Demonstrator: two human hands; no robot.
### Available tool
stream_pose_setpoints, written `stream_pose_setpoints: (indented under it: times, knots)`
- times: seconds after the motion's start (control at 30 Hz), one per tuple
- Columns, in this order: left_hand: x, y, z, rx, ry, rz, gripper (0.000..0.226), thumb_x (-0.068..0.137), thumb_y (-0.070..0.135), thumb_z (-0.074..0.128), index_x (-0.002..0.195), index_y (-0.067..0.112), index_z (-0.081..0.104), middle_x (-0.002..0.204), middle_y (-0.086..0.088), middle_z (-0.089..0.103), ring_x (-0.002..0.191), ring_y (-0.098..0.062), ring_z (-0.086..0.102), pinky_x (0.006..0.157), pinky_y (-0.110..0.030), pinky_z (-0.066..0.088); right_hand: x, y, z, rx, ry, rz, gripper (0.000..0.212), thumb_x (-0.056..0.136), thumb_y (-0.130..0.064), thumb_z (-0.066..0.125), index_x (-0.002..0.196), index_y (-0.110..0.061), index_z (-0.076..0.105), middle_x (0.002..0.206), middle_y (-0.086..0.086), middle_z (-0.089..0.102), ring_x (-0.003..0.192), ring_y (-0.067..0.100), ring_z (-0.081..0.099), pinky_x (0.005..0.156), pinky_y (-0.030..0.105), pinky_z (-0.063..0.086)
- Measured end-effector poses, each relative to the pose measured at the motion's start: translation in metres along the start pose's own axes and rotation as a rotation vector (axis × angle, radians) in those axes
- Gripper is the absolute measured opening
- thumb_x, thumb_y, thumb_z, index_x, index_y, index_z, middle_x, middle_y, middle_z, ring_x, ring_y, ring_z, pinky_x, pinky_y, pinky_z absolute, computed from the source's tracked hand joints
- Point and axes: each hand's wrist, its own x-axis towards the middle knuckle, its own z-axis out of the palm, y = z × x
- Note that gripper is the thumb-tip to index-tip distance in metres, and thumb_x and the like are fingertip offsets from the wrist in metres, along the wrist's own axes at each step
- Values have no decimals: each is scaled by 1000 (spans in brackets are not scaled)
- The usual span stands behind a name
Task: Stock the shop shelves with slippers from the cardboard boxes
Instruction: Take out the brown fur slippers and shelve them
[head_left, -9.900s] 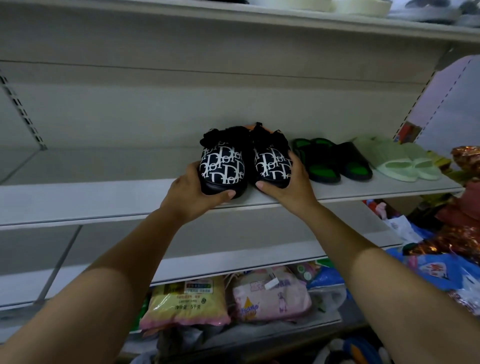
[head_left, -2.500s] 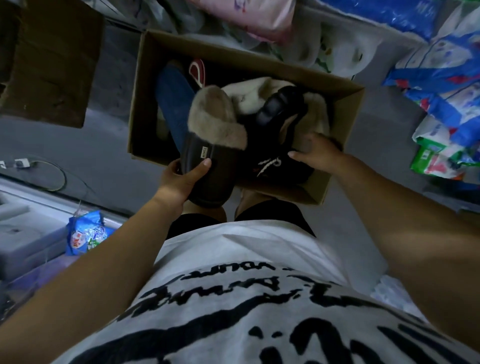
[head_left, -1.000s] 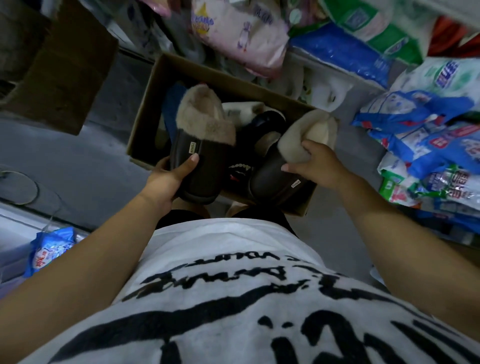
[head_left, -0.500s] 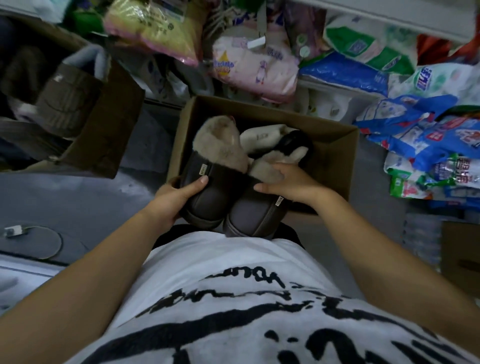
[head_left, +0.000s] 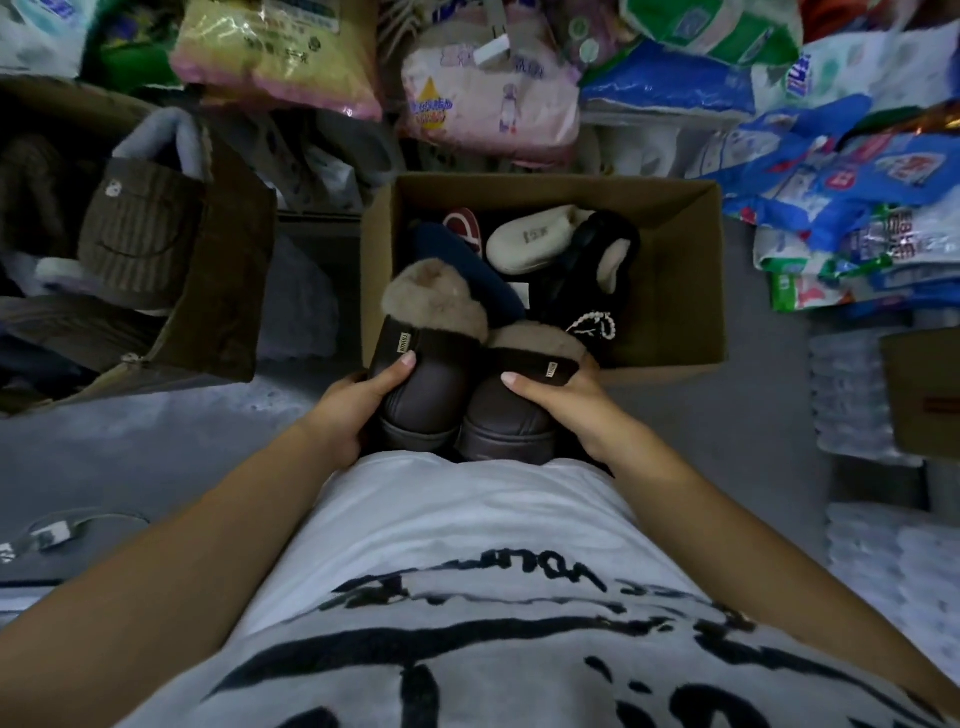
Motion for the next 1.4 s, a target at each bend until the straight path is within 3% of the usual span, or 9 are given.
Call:
stream_pose_setpoints:
  times: [0.17,0.33,0.43,0.5,0.67,0.87,1.1,1.27,1.4]
  knots:
    - [2,11,9,-9,-20,1,79,65,39,90,131,6,62,112,-14,76,102,-29,74,98,-46,55,-1,-4,-4,202,1,-11,109,55,-35,99,145,-22,39,130,-2,62,115,15,65,101,39,55]
    - [-9,38,19,-23,-48,39,81,69,44,87,136,8,59,120,-10,74,108,-27,72,95,-44,56,-3,-29,-17,378,-26,-42,115,46,-43,100,145,-29,42,128,-1,66,112,19,69,95,46,58]
    - [-23,64,31,-74,-47,127,71,77,39,82,135,6,59,120,-12,74,110,-26,72,86,-39,61,-2,-62,-24,467,-54,-100,79,68,-27,94,134,-28,52,118,2,71,102,19,73,84,37,62]
    - [-34,81,37,-145,-11,210,71,78,37,81,137,6,56,119,-13,74,109,-27,72,86,-40,61,1,-88,-28,486,-81,-164,68,73,-24,90,132,-30,56,115,1,74,103,19,73,89,38,61]
    - [-74,120,37,-254,117,446,96,64,42,90,144,22,42,123,-5,72,103,-25,74,94,-52,57,-2,-158,-28,498,-228,-343,83,58,-36,92,134,-27,60,121,-2,74,114,17,69,102,41,54]
    - [-115,153,16,-351,152,639,88,65,44,86,142,26,48,122,-2,73,107,-24,73,92,-46,57,-30,-235,-10,448,-367,-533,58,70,-23,82,125,-20,64,112,1,77,105,17,72,79,25,58]
    - [-156,213,-34,-382,174,815,72,72,43,80,136,26,53,123,-1,73,108,-21,72,87,-43,60,-70,-314,44,435,-404,-701,73,61,-35,89,127,-16,65,118,7,75,112,27,70,101,47,54]
    - [-185,279,-83,-373,116,924,63,81,35,76,137,19,51,120,-7,74,102,-23,74,72,-35,62,-99,-376,91,479,-425,-778,68,64,-31,86,125,-11,65,119,11,73,110,26,70,96,40,57]
    - [-199,346,-120,-282,83,1019,72,78,37,84,138,18,48,120,-6,73,106,-23,73,84,-40,61,-117,-437,127,491,-378,-851,62,69,-32,85,124,-12,65,116,8,75,107,24,72,91,38,58]
